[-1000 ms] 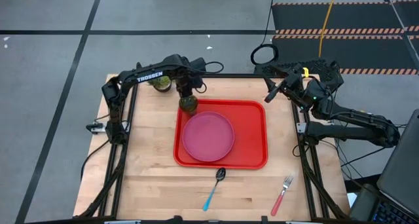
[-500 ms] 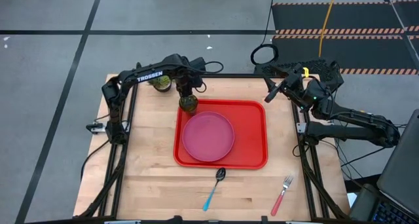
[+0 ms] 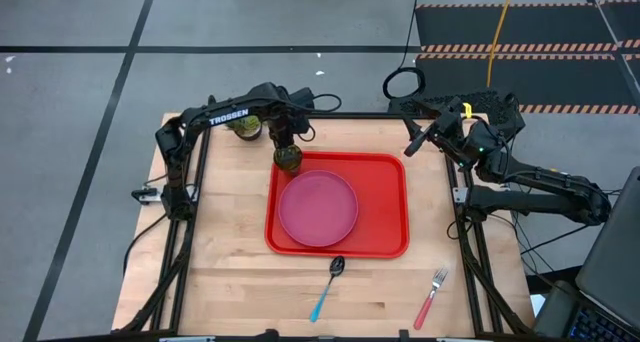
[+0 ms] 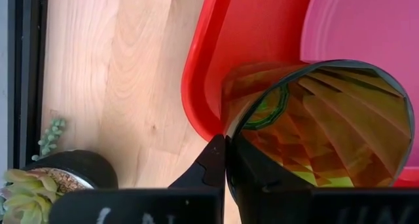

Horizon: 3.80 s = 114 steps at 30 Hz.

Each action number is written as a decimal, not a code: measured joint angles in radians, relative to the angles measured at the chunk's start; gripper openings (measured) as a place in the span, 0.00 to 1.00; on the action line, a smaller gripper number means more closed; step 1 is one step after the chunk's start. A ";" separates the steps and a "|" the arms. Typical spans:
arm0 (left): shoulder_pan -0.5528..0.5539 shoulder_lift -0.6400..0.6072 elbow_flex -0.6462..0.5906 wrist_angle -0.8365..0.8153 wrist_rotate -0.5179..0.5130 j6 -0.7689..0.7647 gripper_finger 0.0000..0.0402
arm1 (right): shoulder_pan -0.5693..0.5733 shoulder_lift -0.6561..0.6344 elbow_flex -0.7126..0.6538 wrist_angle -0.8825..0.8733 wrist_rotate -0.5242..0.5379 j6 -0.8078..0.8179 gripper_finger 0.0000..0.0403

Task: Pick and place plate/cup/fork/spoon on tray
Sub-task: Put the green glass on the orange tray to the top left of the pink plate, then adjust the orange tray

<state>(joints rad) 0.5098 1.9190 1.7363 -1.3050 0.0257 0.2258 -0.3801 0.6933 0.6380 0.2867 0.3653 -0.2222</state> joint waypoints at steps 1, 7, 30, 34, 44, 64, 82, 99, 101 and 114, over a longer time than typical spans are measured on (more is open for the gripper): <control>0.000 0.000 0.000 0.000 0.000 0.002 0.02 | 0.000 0.000 0.000 0.000 0.000 0.000 0.52; 0.001 0.000 0.000 0.001 0.000 0.002 0.03 | 0.000 0.000 0.000 0.000 0.000 0.000 0.52; -0.001 -0.001 -0.090 0.087 -0.001 0.019 0.04 | 0.000 0.000 0.000 0.000 0.000 0.000 0.52; -0.001 -0.001 -0.090 0.080 0.000 0.023 0.02 | 0.000 0.000 0.000 0.000 0.000 -0.001 0.52; -0.001 -0.001 -0.090 0.083 -0.003 0.011 0.13 | 0.000 0.000 0.000 -0.001 0.000 0.000 0.52; 0.000 0.000 -0.090 0.076 -0.027 -0.035 0.39 | 0.000 0.001 0.000 -0.001 0.000 0.000 0.52; 0.000 -0.006 -0.056 0.021 -0.059 -0.014 0.52 | 0.000 0.001 0.000 -0.001 0.000 0.000 0.52; -0.008 -0.083 0.017 -0.003 -0.068 0.008 0.52 | 0.000 0.005 0.000 0.000 0.000 0.002 0.52; -0.011 -0.108 0.037 0.003 -0.070 0.008 0.52 | 0.000 0.006 0.000 0.000 0.000 0.011 0.52; -0.150 -0.285 0.040 0.175 -0.034 -0.011 0.52 | 0.009 0.106 0.000 -0.071 -0.141 0.123 0.52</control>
<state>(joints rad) 0.3599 1.6337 1.7763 -1.1303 -0.0082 0.2152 -0.3707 0.7989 0.6380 0.2152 0.2240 -0.0994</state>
